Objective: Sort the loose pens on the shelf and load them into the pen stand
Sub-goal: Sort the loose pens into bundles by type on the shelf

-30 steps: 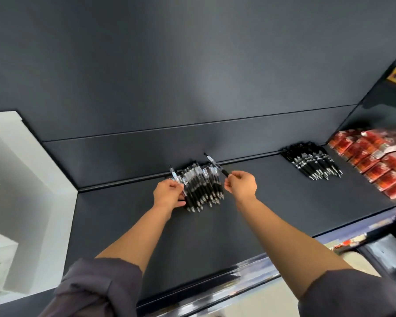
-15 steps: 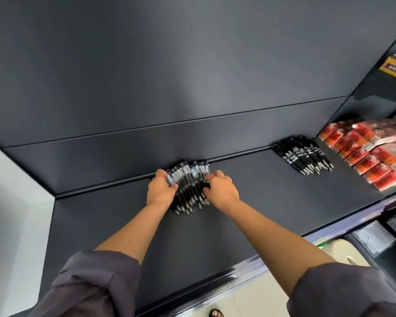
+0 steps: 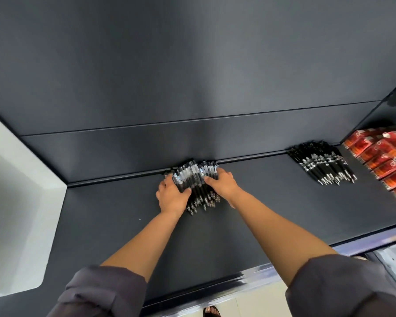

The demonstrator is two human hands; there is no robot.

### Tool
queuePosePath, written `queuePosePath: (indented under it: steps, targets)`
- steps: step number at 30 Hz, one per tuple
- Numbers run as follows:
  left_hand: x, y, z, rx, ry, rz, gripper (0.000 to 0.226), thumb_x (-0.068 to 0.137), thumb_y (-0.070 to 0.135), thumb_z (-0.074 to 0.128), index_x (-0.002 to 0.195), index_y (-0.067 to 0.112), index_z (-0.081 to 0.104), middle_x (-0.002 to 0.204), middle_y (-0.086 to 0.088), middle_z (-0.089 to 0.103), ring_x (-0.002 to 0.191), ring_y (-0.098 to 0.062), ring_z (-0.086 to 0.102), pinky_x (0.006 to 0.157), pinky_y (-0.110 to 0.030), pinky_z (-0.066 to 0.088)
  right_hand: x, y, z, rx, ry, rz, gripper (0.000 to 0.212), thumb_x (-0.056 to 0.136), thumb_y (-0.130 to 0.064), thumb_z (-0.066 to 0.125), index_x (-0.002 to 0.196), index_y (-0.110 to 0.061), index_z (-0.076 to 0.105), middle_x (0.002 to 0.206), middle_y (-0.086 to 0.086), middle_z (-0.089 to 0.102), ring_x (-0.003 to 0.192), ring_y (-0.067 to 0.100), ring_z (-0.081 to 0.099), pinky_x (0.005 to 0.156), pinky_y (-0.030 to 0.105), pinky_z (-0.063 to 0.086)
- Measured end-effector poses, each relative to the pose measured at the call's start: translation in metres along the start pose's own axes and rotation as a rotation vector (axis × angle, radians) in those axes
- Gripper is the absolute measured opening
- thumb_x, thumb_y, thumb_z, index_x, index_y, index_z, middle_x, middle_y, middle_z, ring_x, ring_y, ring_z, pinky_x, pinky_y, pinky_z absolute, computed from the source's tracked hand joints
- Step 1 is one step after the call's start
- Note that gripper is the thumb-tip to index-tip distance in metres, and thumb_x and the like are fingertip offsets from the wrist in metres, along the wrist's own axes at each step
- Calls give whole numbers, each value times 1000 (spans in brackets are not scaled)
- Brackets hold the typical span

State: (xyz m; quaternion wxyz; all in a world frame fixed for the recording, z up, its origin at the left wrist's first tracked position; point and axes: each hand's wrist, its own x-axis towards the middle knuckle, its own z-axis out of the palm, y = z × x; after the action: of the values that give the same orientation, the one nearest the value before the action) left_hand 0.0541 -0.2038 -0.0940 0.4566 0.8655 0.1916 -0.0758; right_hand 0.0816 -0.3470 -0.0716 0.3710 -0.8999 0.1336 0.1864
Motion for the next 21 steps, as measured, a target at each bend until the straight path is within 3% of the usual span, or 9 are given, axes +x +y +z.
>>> queuePosePath:
  steps: [3, 8, 16, 21]
  targets:
    - [1, 2, 3, 53, -1, 19, 70, 91, 25, 57, 148, 12, 19, 154, -15, 17, 139, -36, 16, 112, -38, 20, 4, -14, 18, -19, -64, -2, 59, 90, -40, 56, 142, -24, 32, 141, 12, 27, 128, 39, 30, 105, 41, 31]
    - [11, -11, -16, 119, 36, -21, 68, 93, 22, 52, 149, 12, 15, 157, -13, 10, 142, -34, 12, 114, -38, 16, 0, -38, 57, -80, -56, 13, 61, 92, -36, 55, 143, -21, 26, 140, 10, 23, 124, 37, 31, 101, 43, 34]
    - [13, -40, -64, 147, 112, -70, 66, 86, 19, 56, 146, 18, 27, 152, -13, 24, 134, -38, 26, 109, -42, 26, -14, -65, 84, -118, -184, -104, 61, 92, -34, 55, 144, -19, 28, 139, 12, 26, 125, 37, 34, 103, 38, 34]
    - [7, -49, -67, 171, 137, 39, 64, 88, 19, 58, 144, 17, 29, 149, -13, 22, 132, -36, 29, 108, -41, 28, -14, -63, 76, -159, -177, -166, 52, 90, -28, 57, 138, -16, 40, 133, 13, 37, 118, 35, 49, 100, 34, 42]
